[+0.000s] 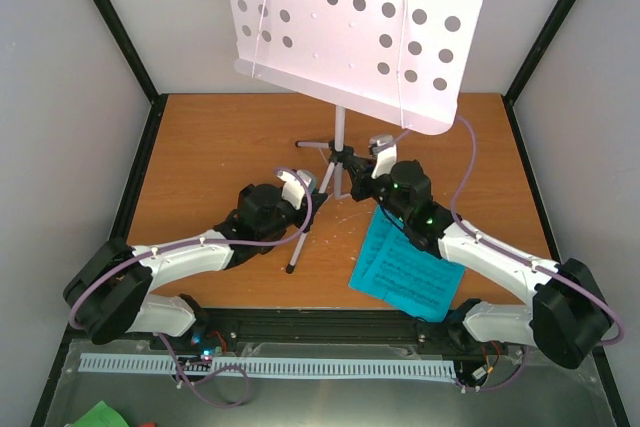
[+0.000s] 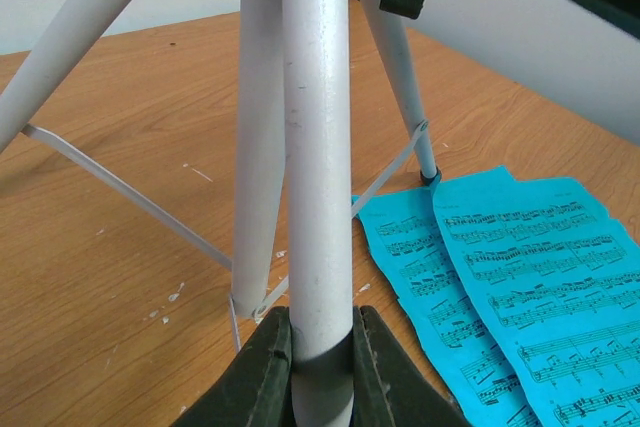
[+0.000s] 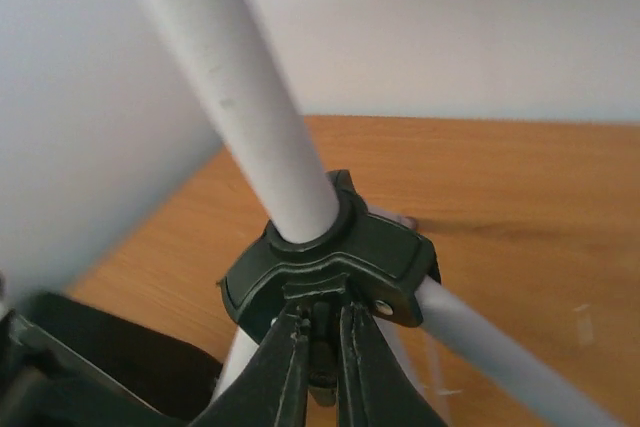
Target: Pack up the instrument practice props
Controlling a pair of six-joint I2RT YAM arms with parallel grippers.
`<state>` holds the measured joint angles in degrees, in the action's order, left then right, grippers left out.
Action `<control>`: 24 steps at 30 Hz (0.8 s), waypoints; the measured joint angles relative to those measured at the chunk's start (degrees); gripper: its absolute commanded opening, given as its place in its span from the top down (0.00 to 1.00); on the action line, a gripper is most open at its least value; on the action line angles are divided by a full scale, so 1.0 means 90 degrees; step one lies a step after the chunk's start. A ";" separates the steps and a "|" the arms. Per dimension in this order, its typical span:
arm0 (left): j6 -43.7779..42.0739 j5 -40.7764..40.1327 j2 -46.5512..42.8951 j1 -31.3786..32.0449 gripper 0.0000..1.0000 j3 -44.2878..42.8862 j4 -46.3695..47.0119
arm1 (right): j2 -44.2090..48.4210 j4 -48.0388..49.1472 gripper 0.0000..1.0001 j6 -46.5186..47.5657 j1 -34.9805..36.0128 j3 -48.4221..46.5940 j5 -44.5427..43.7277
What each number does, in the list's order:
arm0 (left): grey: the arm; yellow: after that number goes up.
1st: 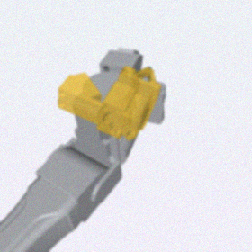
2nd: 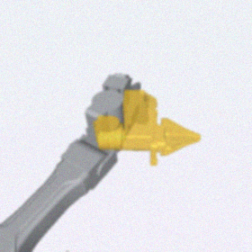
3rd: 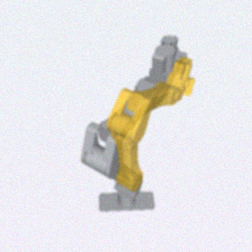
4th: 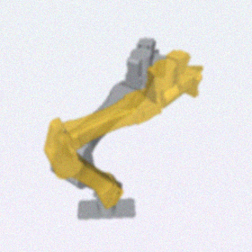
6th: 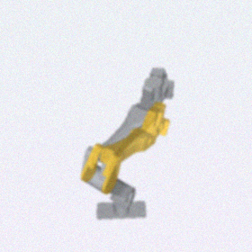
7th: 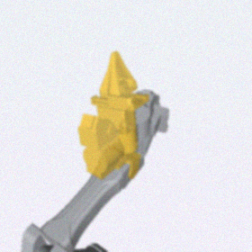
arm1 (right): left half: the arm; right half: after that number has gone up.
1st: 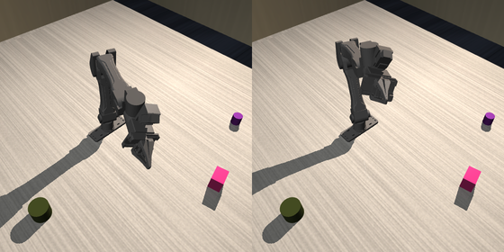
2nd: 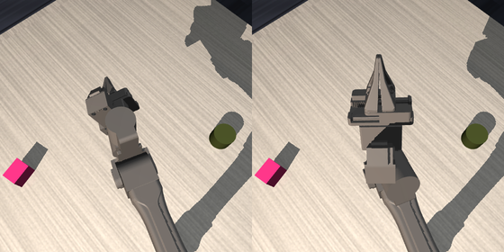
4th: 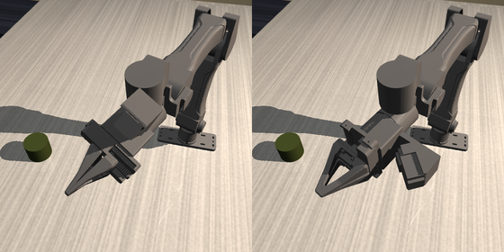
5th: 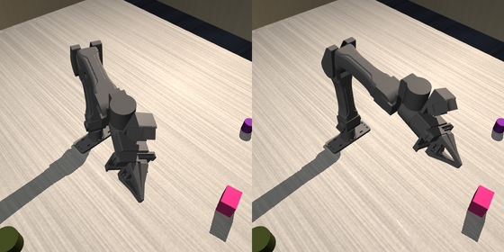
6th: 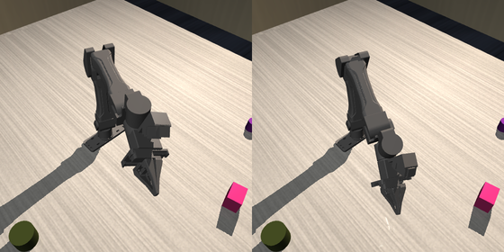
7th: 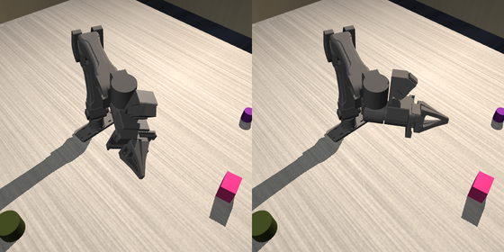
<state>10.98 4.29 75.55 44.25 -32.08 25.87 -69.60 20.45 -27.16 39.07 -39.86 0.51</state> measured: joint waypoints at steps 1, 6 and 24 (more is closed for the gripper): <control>0.0000 -0.0005 0.0000 0.0000 0.97 0.0000 -0.0002 | 0.0000 -0.0209 0.97 0.0544 0.0036 -0.0114 -0.0044; 0.0005 -0.0039 -0.0012 -0.0005 0.97 0.0000 -0.0019 | -0.0126 -0.1345 0.97 0.3126 0.0401 -0.0784 -0.0702; -0.0022 -0.0075 -0.0039 0.0007 0.97 0.0012 -0.0007 | -0.0165 -0.1814 0.20 0.6370 0.1503 -0.1078 -0.2261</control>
<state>10.79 3.62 75.20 44.31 -31.97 25.80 -71.09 4.12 30.17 52.60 -49.56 -19.84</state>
